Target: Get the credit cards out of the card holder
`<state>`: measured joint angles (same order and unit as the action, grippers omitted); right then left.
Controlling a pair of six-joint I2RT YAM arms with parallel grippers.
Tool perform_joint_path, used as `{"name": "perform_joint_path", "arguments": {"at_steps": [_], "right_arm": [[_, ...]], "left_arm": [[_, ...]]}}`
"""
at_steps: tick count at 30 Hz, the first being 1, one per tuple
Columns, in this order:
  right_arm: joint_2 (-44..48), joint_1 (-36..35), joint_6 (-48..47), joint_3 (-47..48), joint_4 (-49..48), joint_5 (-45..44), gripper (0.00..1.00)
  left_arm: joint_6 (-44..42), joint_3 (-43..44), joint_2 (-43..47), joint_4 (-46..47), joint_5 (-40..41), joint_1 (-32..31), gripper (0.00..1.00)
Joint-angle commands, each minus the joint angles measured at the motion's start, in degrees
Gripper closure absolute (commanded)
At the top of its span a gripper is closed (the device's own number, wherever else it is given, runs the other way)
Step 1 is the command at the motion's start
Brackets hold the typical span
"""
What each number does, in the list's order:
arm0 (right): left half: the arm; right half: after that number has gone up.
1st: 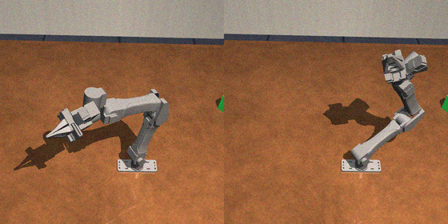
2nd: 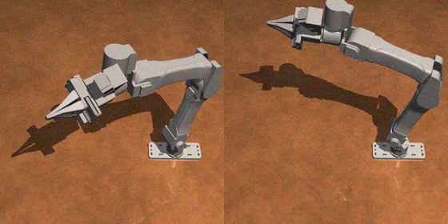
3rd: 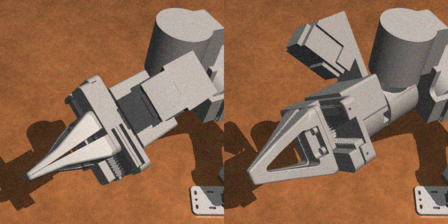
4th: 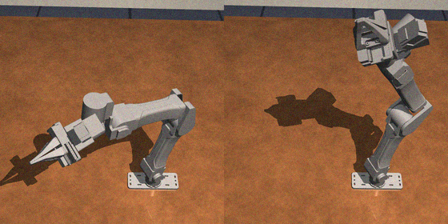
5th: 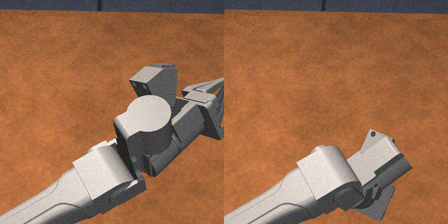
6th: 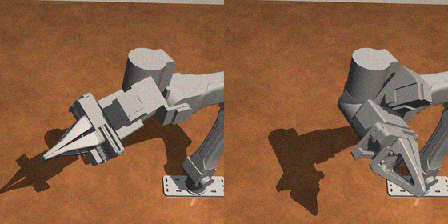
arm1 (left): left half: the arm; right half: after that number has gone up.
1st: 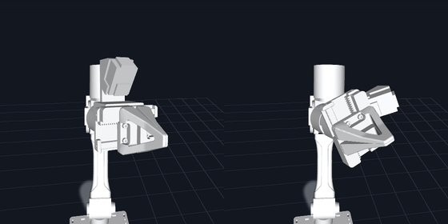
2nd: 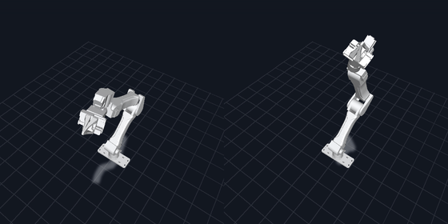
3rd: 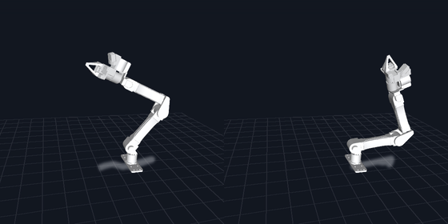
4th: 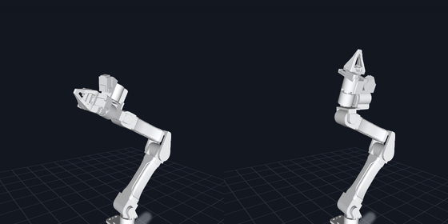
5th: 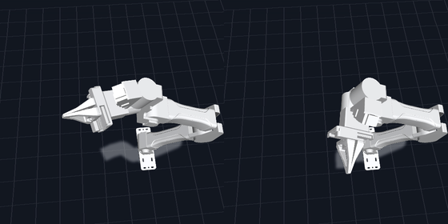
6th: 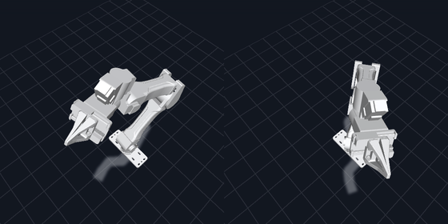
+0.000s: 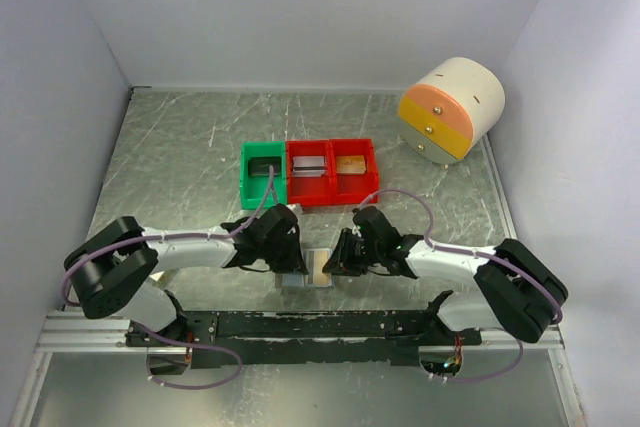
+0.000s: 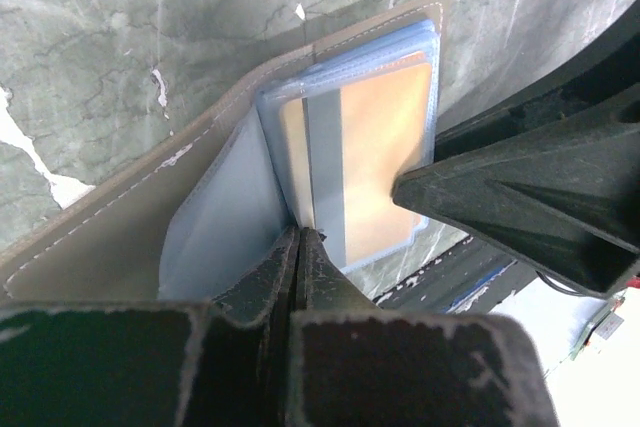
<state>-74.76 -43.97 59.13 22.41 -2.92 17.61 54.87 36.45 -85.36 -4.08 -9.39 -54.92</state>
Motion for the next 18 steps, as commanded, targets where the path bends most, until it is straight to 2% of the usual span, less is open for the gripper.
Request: {"name": "perform_joint_path", "arguments": {"at_steps": [1, 18], "right_arm": [[-1.87, -1.11, -0.32, 0.05, 1.86, -0.91, 0.76], [3.97, -1.09, 0.34, 0.48, 7.36, -6.44, 0.79]], "left_arm": [[0.31, 0.2, 3.19, 4.04, -2.1, -0.46, 0.93], [0.63, -0.57, 6.58, -2.41, 2.81, -0.46, 0.93]]}}
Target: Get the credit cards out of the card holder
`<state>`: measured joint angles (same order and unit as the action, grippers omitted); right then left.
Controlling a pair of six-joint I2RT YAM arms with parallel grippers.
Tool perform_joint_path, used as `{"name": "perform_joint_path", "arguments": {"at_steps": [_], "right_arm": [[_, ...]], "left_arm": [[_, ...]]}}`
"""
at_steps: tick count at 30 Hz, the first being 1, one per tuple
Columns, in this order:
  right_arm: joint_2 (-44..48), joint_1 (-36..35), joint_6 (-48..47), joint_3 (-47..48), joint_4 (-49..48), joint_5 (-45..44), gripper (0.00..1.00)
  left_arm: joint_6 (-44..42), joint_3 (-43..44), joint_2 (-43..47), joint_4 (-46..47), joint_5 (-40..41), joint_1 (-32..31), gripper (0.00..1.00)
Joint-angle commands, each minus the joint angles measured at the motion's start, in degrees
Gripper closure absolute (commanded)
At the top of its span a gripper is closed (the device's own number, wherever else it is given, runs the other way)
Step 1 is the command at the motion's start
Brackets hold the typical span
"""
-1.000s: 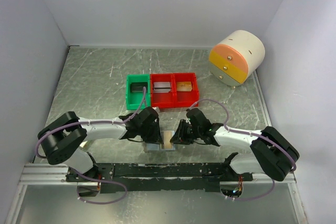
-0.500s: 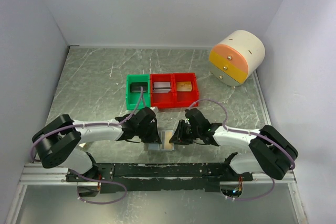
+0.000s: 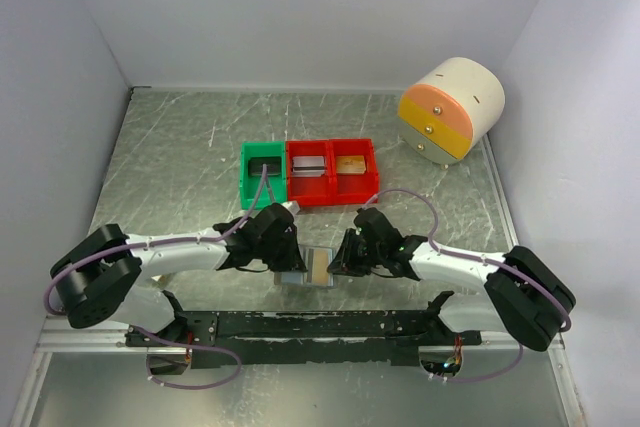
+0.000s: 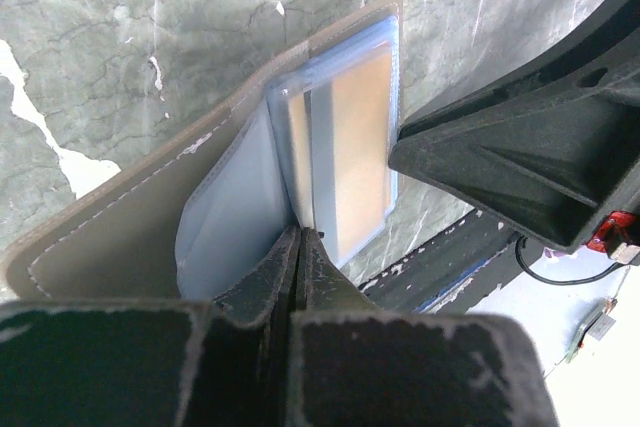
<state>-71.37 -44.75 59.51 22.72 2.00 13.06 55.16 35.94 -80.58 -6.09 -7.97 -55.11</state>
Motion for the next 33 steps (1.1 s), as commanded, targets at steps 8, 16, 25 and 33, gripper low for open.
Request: {"name": "perform_joint_path", "arguments": {"at_steps": [8, 16, 25, 33], "right_arm": [[2.09, -0.34, -0.25, 1.92, 1.95, -0.74, 0.78], [2.61, -0.38, -1.14, 4.46, -0.96, 2.19, 0.65], [-4.76, -0.84, -0.13, 2.44, -5.06, 3.6, 0.69], [-5.22, -0.79, 0.92, -0.26, -3.66, 0.79, 0.76]], "left_arm": [[0.36, -0.38, 2.29, -0.9, 1.37, -0.26, 0.93], [0.13, 0.09, 1.78, -0.53, 0.82, -0.26, 0.93], [0.22, -0.29, 1.95, -0.52, 0.91, -0.32, 0.93], [0.3, -1.05, 3.86, -2.59, 2.56, -0.26, 0.93]]}}
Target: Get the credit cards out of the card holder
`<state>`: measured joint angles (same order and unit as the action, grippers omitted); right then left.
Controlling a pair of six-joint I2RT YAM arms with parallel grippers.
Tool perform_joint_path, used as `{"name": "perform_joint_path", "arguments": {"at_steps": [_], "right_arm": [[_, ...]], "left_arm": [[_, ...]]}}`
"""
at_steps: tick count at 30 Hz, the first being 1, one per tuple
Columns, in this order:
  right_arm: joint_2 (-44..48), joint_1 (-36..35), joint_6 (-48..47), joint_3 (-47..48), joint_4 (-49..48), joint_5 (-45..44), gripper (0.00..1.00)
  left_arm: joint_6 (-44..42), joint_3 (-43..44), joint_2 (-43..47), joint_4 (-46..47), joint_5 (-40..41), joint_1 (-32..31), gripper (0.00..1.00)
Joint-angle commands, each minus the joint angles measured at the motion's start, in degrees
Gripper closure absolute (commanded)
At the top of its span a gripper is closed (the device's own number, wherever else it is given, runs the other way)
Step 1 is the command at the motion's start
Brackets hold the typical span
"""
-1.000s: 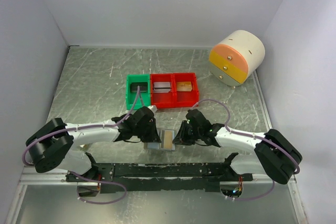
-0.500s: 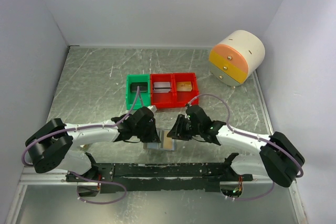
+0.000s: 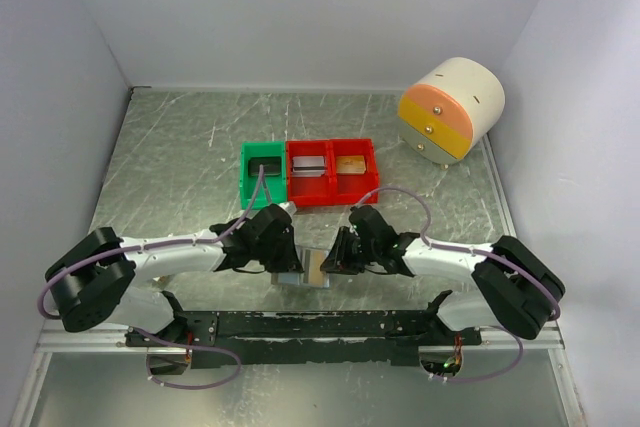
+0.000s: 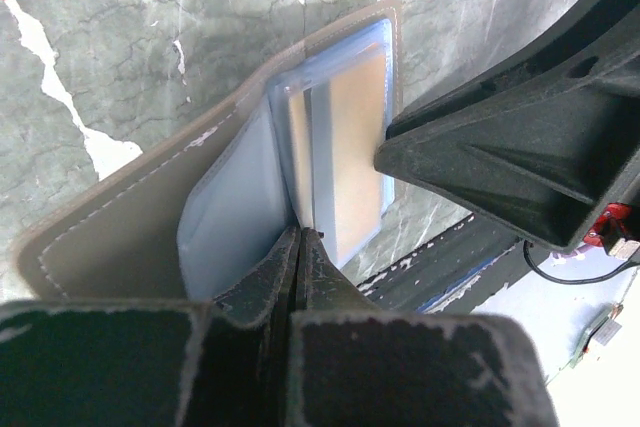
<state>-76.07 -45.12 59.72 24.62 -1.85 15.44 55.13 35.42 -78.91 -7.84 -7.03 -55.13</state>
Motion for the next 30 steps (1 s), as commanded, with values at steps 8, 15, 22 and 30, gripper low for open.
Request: {"name": "perform_joint_path", "arguments": {"at_steps": [8, 15, 22, 30], "right_arm": [[-1.8, -0.43, 0.79, -2.89, -0.85, -1.29, 0.78], [2.31, -0.5, -1.59, 0.54, 1.03, -0.54, 0.76], [-0.1, -1.92, -3.05, 4.44, 3.67, -0.61, 0.73], [-3.52, -4.12, 1.2, 3.9, 0.3, -1.4, 0.71]], "left_arm": [[0.58, -1.21, 4.02, -2.73, 2.57, -0.21, 0.93], [0.84, -1.78, 3.11, -2.06, 2.18, -0.04, 0.93], [0.94, -2.53, 2.18, -0.52, 1.47, 0.03, 0.93], [1.1, -3.52, -0.23, 1.26, 0.66, 0.1, 0.93]]}}
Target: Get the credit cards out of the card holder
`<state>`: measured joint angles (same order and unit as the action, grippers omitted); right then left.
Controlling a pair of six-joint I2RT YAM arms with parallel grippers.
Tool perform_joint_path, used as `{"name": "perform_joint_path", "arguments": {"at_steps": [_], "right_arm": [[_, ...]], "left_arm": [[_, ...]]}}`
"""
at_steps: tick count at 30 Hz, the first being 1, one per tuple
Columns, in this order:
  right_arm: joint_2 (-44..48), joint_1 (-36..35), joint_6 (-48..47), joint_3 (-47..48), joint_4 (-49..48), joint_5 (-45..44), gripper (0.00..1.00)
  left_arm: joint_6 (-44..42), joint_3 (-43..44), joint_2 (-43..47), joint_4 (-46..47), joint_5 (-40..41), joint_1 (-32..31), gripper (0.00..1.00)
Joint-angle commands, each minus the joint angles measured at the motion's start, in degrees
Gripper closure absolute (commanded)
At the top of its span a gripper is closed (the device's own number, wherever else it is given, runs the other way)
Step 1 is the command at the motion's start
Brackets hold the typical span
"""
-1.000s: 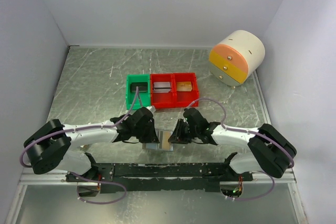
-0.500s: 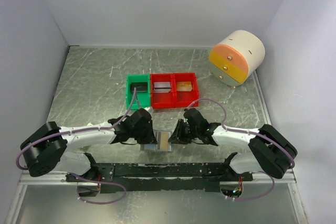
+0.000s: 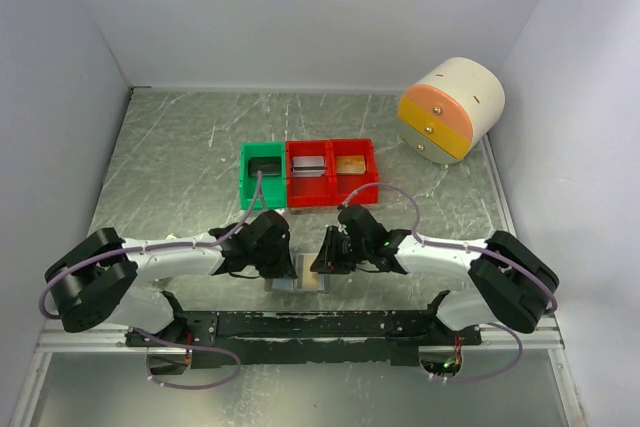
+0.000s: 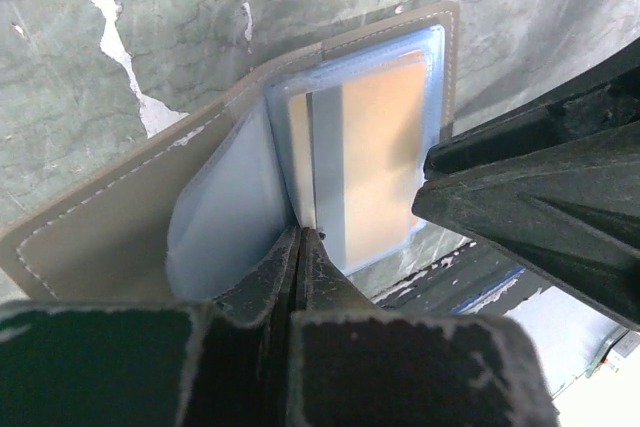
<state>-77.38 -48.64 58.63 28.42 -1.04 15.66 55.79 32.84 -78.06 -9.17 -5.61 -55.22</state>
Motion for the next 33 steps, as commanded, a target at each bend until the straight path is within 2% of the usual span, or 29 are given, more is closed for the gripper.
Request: {"name": "perform_joint_path", "arguments": {"at_steps": [1, 8, 16, 22, 26, 33], "right_arm": [[-2.84, -0.68, 2.55, 0.02, 0.74, -2.71, 0.71], [-4.04, -0.83, 4.59, -4.15, -2.64, -1.88, 0.7], [-2.59, -0.78, 6.83, -6.02, -5.5, -1.37, 0.69], [2.03, -0.8, 9.53, -7.01, -12.3, 0.57, 0.7], [4.11, -0.76, 10.23, -5.97, -13.43, 0.61, 0.71], [2.14, -0.82, 10.38, -4.4, -15.1, 3.22, 0.71]], "left_arm": [[0.52, -1.21, -1.35, 2.82, -0.83, 0.18, 0.93], [0.59, -2.44, -2.94, 3.34, -1.47, 0.14, 0.91], [0.3, -3.05, -2.36, 3.8, -1.81, 0.15, 0.69], [-0.65, -1.97, -1.57, 2.79, -1.71, 0.2, 0.68], [-1.03, -1.72, -1.28, 2.36, -1.44, 0.19, 0.69], [-0.77, -2.51, 1.12, 2.95, -1.38, 0.2, 0.72]]}}
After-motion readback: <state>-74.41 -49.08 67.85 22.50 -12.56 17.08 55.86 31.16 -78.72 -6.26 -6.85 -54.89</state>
